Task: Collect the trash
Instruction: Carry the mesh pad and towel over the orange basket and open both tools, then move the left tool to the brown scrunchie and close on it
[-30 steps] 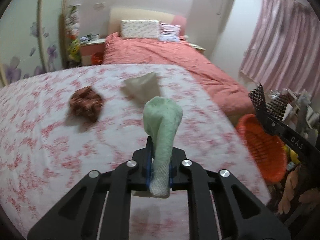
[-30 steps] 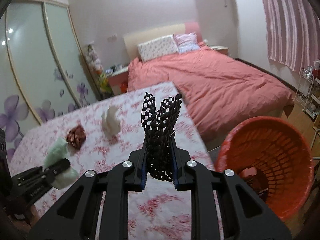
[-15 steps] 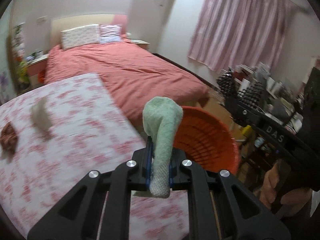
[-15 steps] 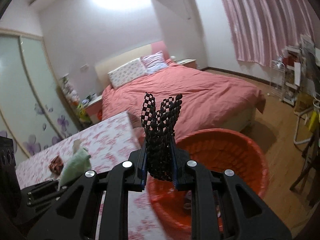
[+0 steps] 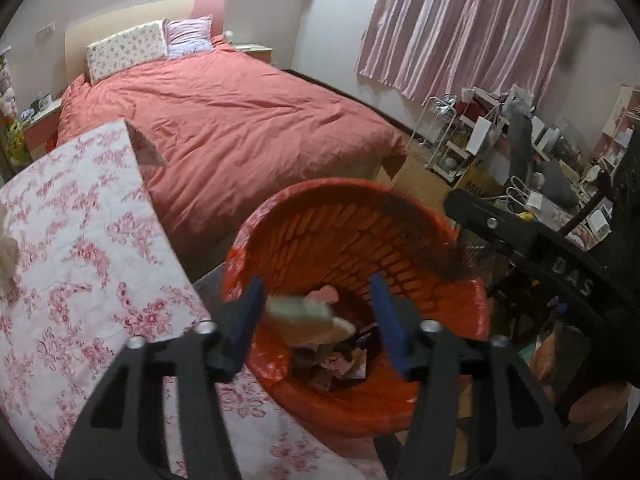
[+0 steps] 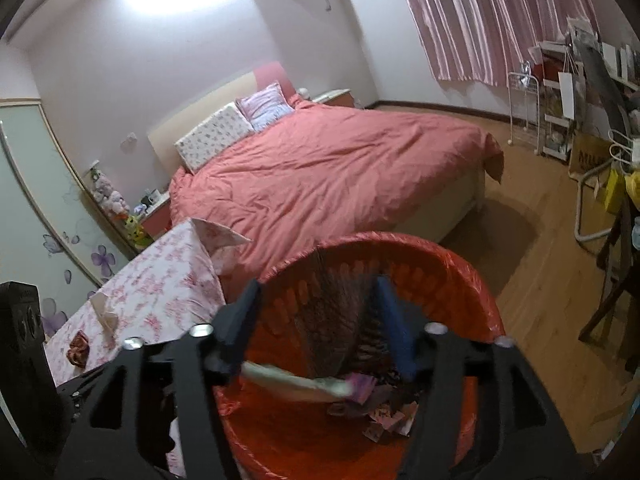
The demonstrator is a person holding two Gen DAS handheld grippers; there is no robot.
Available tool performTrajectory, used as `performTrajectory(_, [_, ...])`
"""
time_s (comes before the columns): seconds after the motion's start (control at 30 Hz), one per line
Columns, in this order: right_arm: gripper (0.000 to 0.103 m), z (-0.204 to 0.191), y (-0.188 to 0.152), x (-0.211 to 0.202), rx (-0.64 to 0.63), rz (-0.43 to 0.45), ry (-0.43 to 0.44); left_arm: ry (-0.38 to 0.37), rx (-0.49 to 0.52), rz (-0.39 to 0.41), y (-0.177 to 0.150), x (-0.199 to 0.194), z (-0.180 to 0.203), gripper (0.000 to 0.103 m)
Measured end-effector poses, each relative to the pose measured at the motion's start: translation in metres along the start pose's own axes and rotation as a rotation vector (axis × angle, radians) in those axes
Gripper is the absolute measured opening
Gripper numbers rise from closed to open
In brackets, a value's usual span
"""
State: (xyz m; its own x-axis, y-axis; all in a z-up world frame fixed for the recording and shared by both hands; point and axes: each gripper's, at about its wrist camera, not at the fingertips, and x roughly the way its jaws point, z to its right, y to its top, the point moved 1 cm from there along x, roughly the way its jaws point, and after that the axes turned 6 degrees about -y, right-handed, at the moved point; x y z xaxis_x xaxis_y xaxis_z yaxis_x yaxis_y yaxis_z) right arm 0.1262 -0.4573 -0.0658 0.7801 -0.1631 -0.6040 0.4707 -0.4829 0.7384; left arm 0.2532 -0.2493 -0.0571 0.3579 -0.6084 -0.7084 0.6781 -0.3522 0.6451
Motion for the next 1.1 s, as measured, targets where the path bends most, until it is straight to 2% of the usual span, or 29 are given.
performTrajectory(0.03, [0.068,0.001,-0.002,0.001,0.005,-0.005,-0.006,0.006,-0.011,-0.006,-0.003,0.001,-0.006,0.066])
performTrajectory(0.1, [0.079,0.0,-0.006,0.001,0.005,-0.015,-0.021,0.023,-0.024,-0.013,-0.007,-0.002,-0.016,0.075])
performTrajectory(0.17, [0.086,-0.003,-0.009,0.001,-0.016,-0.014,-0.049,0.063,-0.028,-0.008,-0.011,-0.008,-0.027,0.086])
performTrajectory(0.23, [0.092,-0.011,-0.009,0.0,-0.059,-0.004,-0.094,0.134,-0.027,0.006,-0.017,-0.017,-0.042,0.095])
performTrajectory(0.3, [0.097,-0.018,-0.013,-0.003,-0.105,0.013,-0.134,0.197,-0.038,0.011,-0.024,-0.026,-0.059,0.099])
performTrajectory(0.4, [0.101,-0.034,-0.021,-0.006,-0.172,0.027,-0.185,0.299,-0.083,-0.002,-0.035,-0.042,-0.091,0.099])
performTrajectory(0.5, [0.101,-0.047,-0.028,-0.004,-0.222,0.025,-0.208,0.401,-0.139,-0.02,-0.049,-0.062,-0.13,0.099])
performTrajectory(0.6, [0.101,-0.062,-0.035,-0.002,-0.255,0.008,-0.198,0.453,-0.19,-0.008,-0.058,-0.083,-0.163,0.099])
performTrajectory(0.83, [0.101,-0.101,-0.055,-0.002,-0.324,0.006,-0.156,0.635,-0.259,0.018,-0.08,-0.139,-0.238,0.099])
performTrajectory(0.93, [0.101,-0.118,-0.062,-0.003,-0.348,0.001,-0.123,0.678,-0.263,0.048,-0.087,-0.161,-0.266,0.099])
performTrajectory(1.03, [0.101,-0.131,-0.068,-0.002,-0.366,-0.011,-0.095,0.659,-0.279,0.102,-0.09,-0.179,-0.289,0.099])
performTrajectory(1.1, [0.101,-0.138,-0.071,-0.001,-0.378,-0.023,-0.079,0.673,-0.297,0.116,-0.086,-0.185,-0.303,0.099])
